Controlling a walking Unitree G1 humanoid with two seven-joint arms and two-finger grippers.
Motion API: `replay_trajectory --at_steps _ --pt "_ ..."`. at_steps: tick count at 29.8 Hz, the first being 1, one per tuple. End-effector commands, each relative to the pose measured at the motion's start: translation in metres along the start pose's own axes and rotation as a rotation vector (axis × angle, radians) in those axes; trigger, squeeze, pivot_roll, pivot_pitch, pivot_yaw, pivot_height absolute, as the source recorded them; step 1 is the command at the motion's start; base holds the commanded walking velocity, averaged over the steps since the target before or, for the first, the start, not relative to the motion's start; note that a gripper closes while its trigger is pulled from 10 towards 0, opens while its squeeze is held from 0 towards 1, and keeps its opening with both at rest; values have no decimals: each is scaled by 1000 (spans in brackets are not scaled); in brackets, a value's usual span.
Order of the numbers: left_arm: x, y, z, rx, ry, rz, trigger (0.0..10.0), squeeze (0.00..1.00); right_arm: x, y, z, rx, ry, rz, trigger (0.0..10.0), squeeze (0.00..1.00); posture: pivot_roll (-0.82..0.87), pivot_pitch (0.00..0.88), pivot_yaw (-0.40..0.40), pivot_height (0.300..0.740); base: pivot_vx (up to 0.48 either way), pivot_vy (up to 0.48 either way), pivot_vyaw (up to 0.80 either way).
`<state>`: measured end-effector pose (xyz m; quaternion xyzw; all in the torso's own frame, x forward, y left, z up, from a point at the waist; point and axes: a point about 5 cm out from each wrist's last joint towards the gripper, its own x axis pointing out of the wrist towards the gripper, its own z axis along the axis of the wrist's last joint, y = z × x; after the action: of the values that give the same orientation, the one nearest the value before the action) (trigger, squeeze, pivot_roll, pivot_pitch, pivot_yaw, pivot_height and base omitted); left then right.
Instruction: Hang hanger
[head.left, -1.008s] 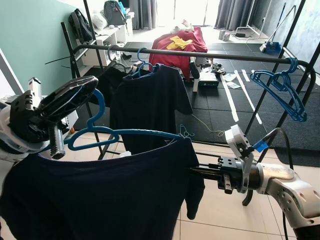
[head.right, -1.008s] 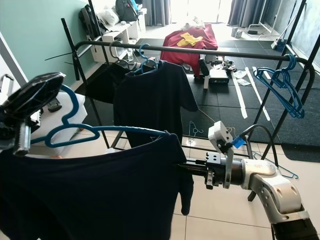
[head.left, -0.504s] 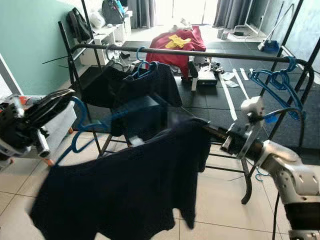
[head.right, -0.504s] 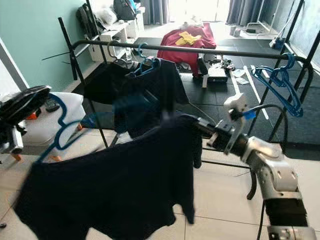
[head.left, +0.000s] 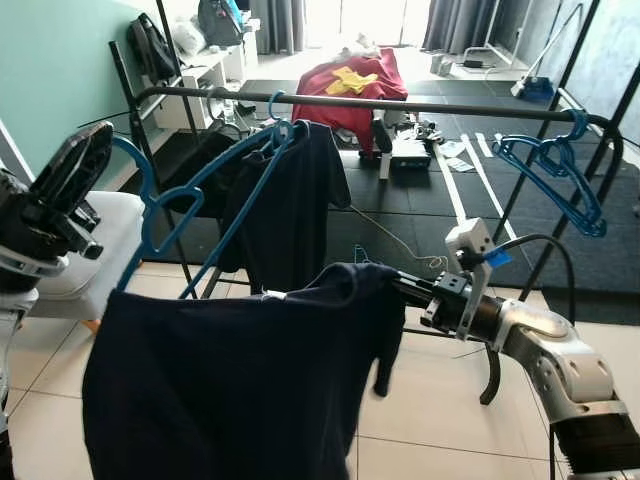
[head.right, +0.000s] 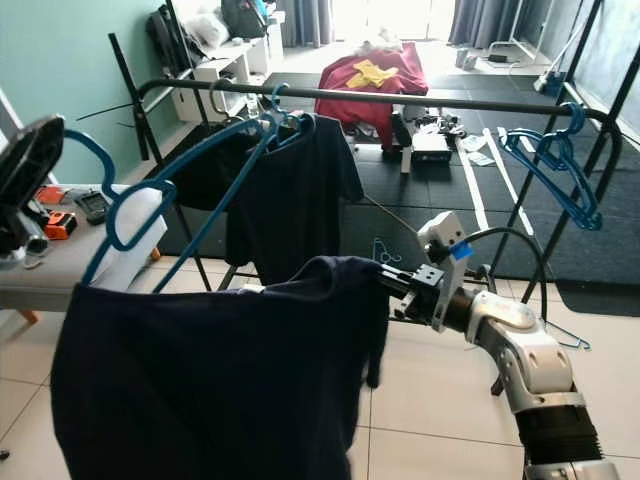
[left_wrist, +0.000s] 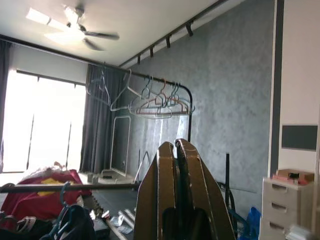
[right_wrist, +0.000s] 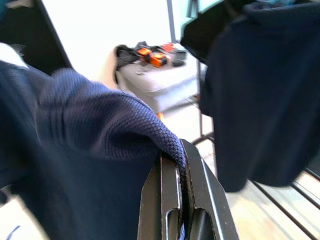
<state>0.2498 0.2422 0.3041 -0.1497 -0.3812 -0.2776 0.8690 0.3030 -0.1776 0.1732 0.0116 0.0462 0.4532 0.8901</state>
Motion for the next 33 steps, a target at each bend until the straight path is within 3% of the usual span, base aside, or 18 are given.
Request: replay_trajectory --at_steps 1,2,4,11,14,20,21,22,23,24,26,27,28,29,30,33 --pt "22 -3 -30 -24 -16 202 10000 0 23 26 -5 24 -11 125 0 0 -102 25 35 740 0 0 0" --pt "22 -3 -30 -24 -16 202 10000 0 23 26 -5 24 -11 125 0 0 -102 25 35 740 0 0 0" --pt "31 -2 -66 -14 -19 420 10000 0 43 58 -9 73 -26 279 0 0 -107 24 38 740 0 0 0" --pt "31 -2 -75 -15 -12 472 10000 0 47 69 -10 77 -22 336 0 0 -112 24 40 740 0 0 0" --pt "35 -9 -95 -221 -74 601 10000 0 52 89 -11 98 -25 447 0 0 -117 22 43 740 0 0 0" --pt "34 -14 -97 -219 -58 579 10000 0 50 87 -18 87 18 428 0 0 -120 22 41 740 0 0 0" --pt "27 -13 -100 -98 25 541 10000 0 49 74 -27 53 73 319 0 0 -119 24 40 740 0 0 0" --pt "27 -13 -100 -98 25 541 10000 0 49 74 -27 53 73 319 0 0 -119 24 40 740 0 0 0" --pt "-2 -3 -115 75 221 542 10000 0 46 47 -36 28 112 107 10000 0 -112 31 41 740 0 0 0" --pt "-43 9 -127 232 451 588 10000 0 38 25 -41 16 119 -78 10000 0 -108 36 41 740 0 0 0" --pt "-43 9 -127 232 451 588 10000 0 38 25 -41 16 119 -78 10000 0 -108 36 41 740 0 0 0" --pt "-90 18 -134 404 696 623 10000 0 28 11 -46 23 120 -212 10000 0 -102 40 39 740 0 0 0" --pt "-134 19 -137 452 927 665 10000 0 17 4 -54 34 119 -309 10000 0 -88 48 29 740 0 0 0" --pt "-134 19 -137 452 927 665 10000 0 17 4 -54 34 119 -309 10000 0 -88 48 29 740 0 0 0" --pt "-158 17 -136 463 1058 689 10000 0 11 2 -59 40 120 -351 10000 0 -88 48 29 740 0 0 781" --pt "-170 5 -124 376 980 777 10000 0 1 1 -60 91 68 -421 10000 0 -61 59 10 740 0 0 785"
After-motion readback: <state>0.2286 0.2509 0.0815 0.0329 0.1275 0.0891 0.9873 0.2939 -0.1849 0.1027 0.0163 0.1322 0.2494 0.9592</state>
